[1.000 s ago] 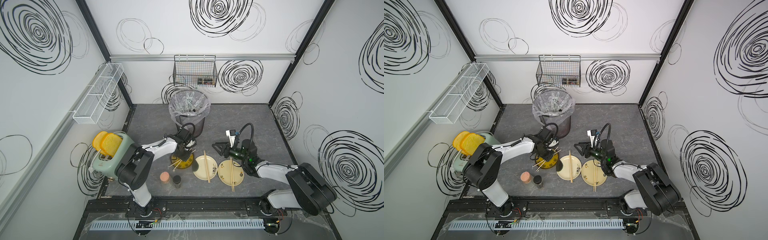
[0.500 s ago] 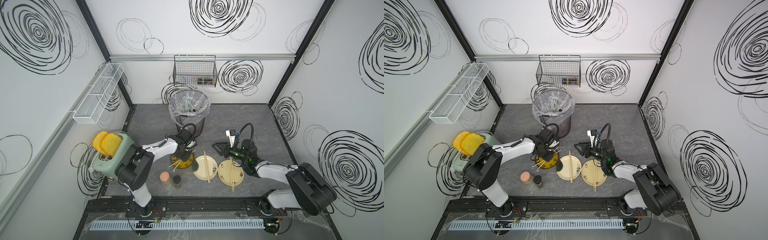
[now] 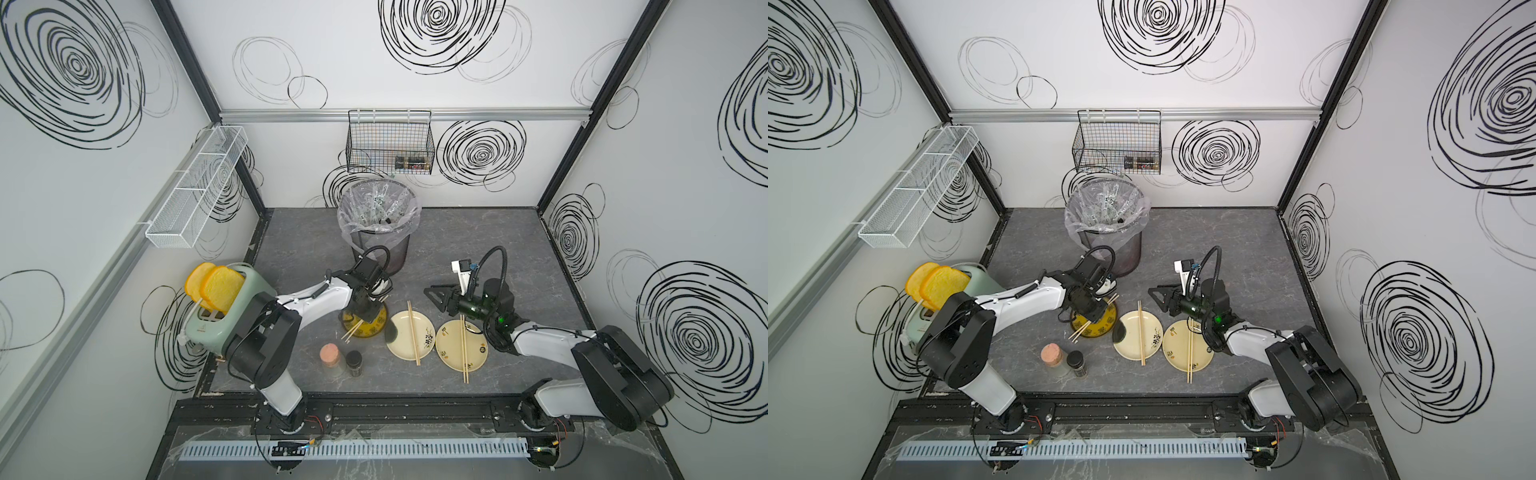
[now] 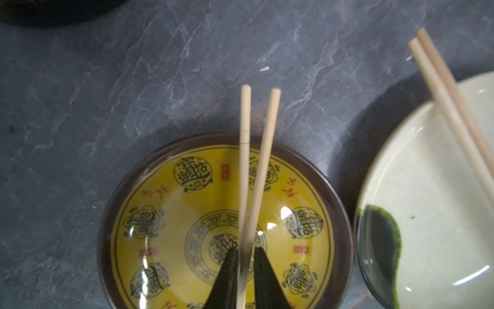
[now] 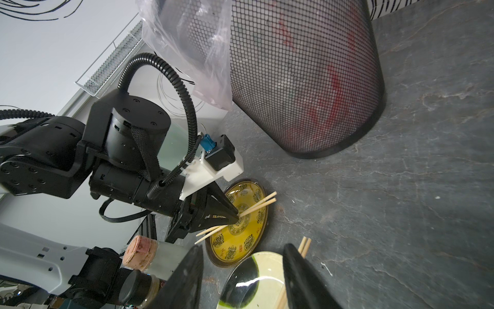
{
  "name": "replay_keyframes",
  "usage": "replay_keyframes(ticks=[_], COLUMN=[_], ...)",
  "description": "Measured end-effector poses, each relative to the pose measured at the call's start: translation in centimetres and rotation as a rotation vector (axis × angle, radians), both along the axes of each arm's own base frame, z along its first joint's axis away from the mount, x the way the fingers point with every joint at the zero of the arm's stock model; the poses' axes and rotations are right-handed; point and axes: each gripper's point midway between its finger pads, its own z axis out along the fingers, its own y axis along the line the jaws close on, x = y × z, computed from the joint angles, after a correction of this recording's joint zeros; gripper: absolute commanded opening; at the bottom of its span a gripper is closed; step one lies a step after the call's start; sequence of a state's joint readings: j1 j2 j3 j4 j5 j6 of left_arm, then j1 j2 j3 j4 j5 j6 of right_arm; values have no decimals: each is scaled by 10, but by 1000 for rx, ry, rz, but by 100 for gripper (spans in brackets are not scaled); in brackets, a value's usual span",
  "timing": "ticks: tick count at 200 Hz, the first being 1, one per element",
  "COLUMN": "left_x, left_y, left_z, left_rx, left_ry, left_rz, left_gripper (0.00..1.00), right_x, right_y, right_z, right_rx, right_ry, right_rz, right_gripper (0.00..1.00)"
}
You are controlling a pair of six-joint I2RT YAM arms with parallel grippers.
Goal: Remove the packaging of disposable chopsticks
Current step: Adjust the disposable chopsticks at the plate.
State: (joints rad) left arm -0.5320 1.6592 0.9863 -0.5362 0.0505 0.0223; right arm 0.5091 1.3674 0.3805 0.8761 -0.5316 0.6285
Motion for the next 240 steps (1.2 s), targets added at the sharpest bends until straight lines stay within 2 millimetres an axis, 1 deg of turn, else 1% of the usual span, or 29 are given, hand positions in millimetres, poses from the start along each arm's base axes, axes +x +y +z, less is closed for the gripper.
replay_keyframes(ticks=[33, 55, 87, 144, 158, 169, 172, 175, 220, 240], left_x=[-5, -4, -3, -3, -3, -3, -3, -3, -7, -9], left_y=[3, 3, 3, 3, 3, 3, 3, 3, -3, -8], left_z=[-5, -5, -5, -5, -5, -5, -5, -4, -3, 1], left_rx=[8, 7, 3, 4, 4, 3, 4, 3, -35, -78], left_ry=[15, 13, 8, 9, 9, 9, 9, 9, 31, 44], left_rz=[0, 2, 7, 7, 7, 7, 7, 7, -4, -10], left_gripper=[18, 17, 12, 8, 5, 5, 1, 0, 0, 0], right_x=[0, 0, 0, 0, 0, 0, 0, 0, -1, -1], right_y=[0, 0, 0, 0, 0, 0, 0, 0, 1, 1], right_z=[0, 0, 0, 0, 0, 0, 0, 0, 0, 0], right_rx=[0, 0, 0, 0, 0, 0, 0, 0, 0, 0], right_ry=[0, 0, 0, 0, 0, 0, 0, 0, 0, 0], right_rz=[2, 2, 2, 2, 2, 2, 2, 2, 2, 4], right_gripper=[51, 51, 51, 51, 51, 51, 51, 51, 51, 51])
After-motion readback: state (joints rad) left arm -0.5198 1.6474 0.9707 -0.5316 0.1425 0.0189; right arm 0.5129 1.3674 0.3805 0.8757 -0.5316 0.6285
